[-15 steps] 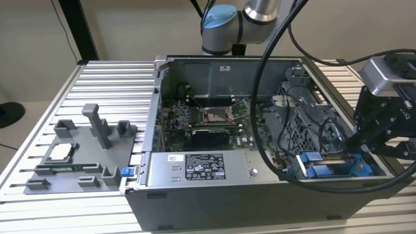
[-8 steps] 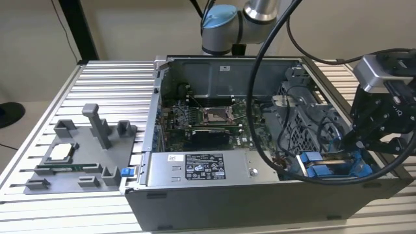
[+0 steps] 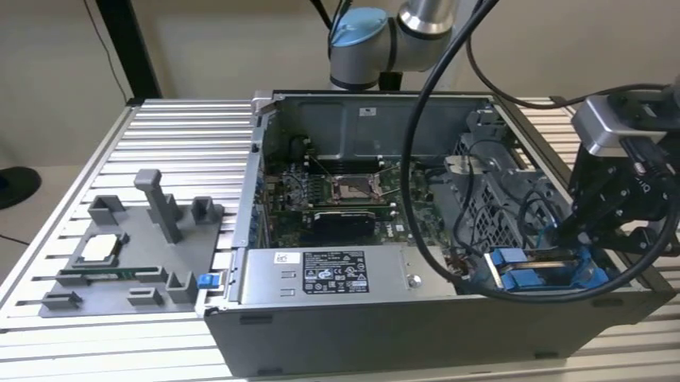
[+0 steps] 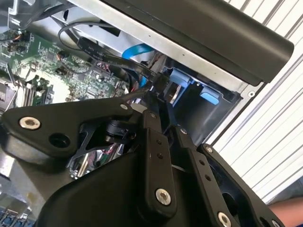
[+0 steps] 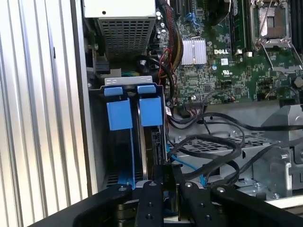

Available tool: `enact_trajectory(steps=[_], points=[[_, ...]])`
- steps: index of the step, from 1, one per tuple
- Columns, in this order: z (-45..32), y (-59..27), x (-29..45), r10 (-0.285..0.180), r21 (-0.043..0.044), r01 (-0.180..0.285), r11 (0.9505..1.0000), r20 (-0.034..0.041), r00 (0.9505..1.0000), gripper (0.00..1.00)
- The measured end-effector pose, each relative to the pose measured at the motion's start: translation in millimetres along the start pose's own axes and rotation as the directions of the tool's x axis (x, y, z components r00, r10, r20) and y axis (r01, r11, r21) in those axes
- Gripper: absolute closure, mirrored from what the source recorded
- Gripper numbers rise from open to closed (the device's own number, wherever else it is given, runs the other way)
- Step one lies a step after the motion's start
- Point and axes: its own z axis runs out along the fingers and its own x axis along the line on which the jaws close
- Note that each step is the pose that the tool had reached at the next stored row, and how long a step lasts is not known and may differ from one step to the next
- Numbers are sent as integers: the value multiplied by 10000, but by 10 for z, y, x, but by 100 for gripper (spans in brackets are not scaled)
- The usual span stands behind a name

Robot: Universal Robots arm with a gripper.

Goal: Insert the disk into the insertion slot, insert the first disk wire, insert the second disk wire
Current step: 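Insert the first disk wire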

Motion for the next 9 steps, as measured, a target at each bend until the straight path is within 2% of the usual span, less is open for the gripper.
enact_trajectory(steps=[9], points=[[5, 0, 0, -72, -4, 72, 10000, -9, 10000, 100]])
